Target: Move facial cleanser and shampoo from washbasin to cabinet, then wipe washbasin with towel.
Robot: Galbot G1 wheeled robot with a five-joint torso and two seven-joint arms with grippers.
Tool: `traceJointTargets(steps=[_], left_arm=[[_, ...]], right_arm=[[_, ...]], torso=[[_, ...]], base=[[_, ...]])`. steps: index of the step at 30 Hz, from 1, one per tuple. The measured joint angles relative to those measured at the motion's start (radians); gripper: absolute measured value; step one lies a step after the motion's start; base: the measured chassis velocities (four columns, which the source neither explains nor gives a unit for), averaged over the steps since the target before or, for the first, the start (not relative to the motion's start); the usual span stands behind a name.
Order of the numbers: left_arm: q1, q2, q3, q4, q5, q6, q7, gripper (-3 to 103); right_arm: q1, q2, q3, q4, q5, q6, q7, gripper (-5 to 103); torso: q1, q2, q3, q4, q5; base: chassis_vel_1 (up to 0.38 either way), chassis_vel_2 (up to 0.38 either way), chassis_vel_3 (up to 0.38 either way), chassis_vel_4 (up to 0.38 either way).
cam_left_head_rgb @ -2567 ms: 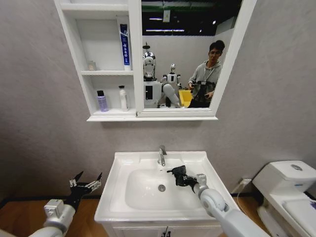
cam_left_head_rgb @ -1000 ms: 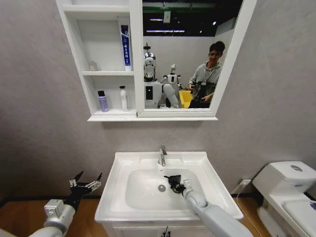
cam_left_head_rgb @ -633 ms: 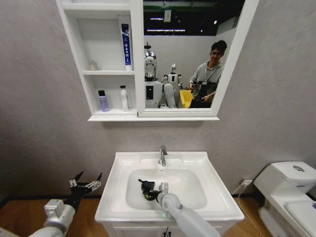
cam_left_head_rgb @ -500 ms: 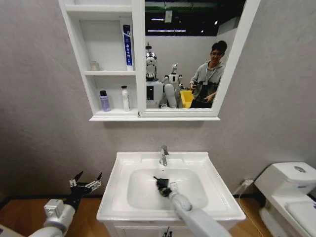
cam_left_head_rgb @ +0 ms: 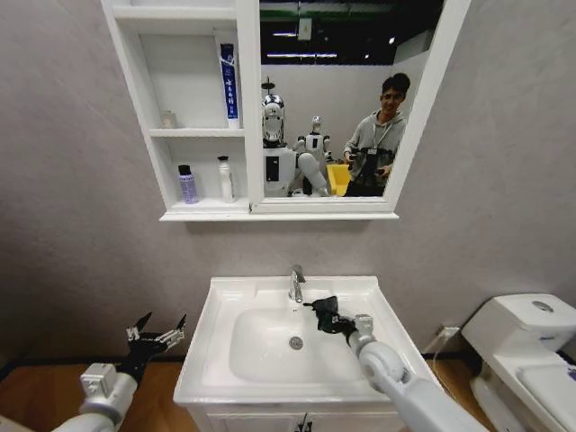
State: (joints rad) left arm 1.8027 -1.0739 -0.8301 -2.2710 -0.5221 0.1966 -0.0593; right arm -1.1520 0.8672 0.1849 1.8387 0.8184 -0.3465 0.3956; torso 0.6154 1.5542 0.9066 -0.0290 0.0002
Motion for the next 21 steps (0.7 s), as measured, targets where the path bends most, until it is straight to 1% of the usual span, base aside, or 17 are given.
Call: traceJointTargets(steps=[1,2,3,4,5,7,8,10,12,13,14,15,16,18,21], left_arm=[[0.000,0.000,0.000,0.000,0.000,0.000,0.000,100],[0.000,0.000,0.000,0.000,0.000,0.000,0.000,100],[0.000,0.000,0.000,0.000,0.000,0.000,0.000,100],[0.000,0.000,0.000,0.000,0.000,0.000,0.000,100],[0.000,0.000,0.000,0.000,0.000,0.000,0.000,100],[0.000,0.000,0.000,0.000,0.000,0.000,0.000,100],[0.000,0.000,0.000,0.000,0.000,0.000,0.000,100],[0.000,0.000,0.000,0.000,0.000,0.000,0.000,100],[0.000,0.000,0.000,0.000,0.000,0.000,0.000,100],[0.000,0.000,0.000,0.000,0.000,0.000,0.000,100],[0.000,0.000,0.000,0.000,0.000,0.000,0.000,100],[0.000,0.000,0.000,0.000,0.000,0.000,0.000,100],[0.000,0.000,0.000,0.000,0.000,0.000,0.000,100],[0.000,0.000,0.000,0.000,0.000,0.000,0.000,100],[0.000,0.000,0.000,0.000,0.000,0.000,0.001,100]], right_arm=[[-0.004,-0.005,0.034,-0.022,-0.014,0.010,-0.023,2],[-0.004,-0.005,0.034,-0.022,-0.014,0.010,-0.023,2],[-0.003,-0.010,0.062,-0.046,-0.017,0.011,-0.044,2],[0.002,-0.013,0.082,-0.071,-0.013,0.011,-0.063,2],[0.002,-0.013,0.082,-0.071,-0.013,0.011,-0.063,2],[0.028,-0.022,0.116,-0.145,0.005,0.014,-0.105,2],[0.028,-0.022,0.116,-0.145,0.005,0.014,-0.105,2],[0.060,-0.027,0.124,-0.213,0.014,0.025,-0.136,2],[0.075,-0.028,0.127,-0.246,0.014,0.032,-0.150,2],[0.090,-0.029,0.128,-0.281,0.021,0.042,-0.175,2],[0.090,-0.029,0.128,-0.281,0.021,0.042,-0.175,2],[0.101,-0.036,0.122,-0.313,0.039,0.050,-0.211,1],[0.107,-0.042,0.114,-0.331,0.050,0.057,-0.232,6],[0.110,-0.045,0.109,-0.344,0.053,0.061,-0.246,6],[0.111,-0.046,0.107,-0.359,0.056,0.068,-0.271,22]], torso=[[0.000,0.000,0.000,0.0000,0.0000],[0.000,0.000,0.000,0.0000,0.0000],[0.000,0.000,0.000,0.0001,0.0000],[0.000,0.000,0.000,0.0003,0.0000],[0.000,0.000,0.000,0.0003,0.0000],[0.000,0.000,0.000,0.0002,0.0001],[0.000,0.000,0.000,0.0002,0.0001],[0.000,0.000,0.000,0.0003,0.0000],[0.000,0.000,0.000,0.0004,0.0001],[0.000,0.000,0.000,0.0003,-0.0001],[0.000,0.000,0.000,0.0003,-0.0001],[0.000,0.000,0.000,0.0004,-0.0001],[0.000,0.000,0.000,0.0004,-0.0002],[0.000,0.000,0.000,0.0003,-0.0001],[0.000,0.000,0.000,0.0003,-0.0002]], base=[[0.000,0.000,0.000,0.000],[0.000,0.000,0.000,0.000],[0.000,0.000,0.000,0.000],[0.000,0.000,0.000,0.000],[0.000,0.000,0.000,0.000],[0.000,0.000,0.000,0.000],[0.000,0.000,0.000,0.000],[0.000,0.000,0.000,0.000],[0.000,0.000,0.000,0.000],[0.000,0.000,0.000,0.000],[0.000,0.000,0.000,0.000],[0.000,0.000,0.000,0.000],[0.000,0.000,0.000,0.000],[0.000,0.000,0.000,0.000],[0.000,0.000,0.000,0.000]])
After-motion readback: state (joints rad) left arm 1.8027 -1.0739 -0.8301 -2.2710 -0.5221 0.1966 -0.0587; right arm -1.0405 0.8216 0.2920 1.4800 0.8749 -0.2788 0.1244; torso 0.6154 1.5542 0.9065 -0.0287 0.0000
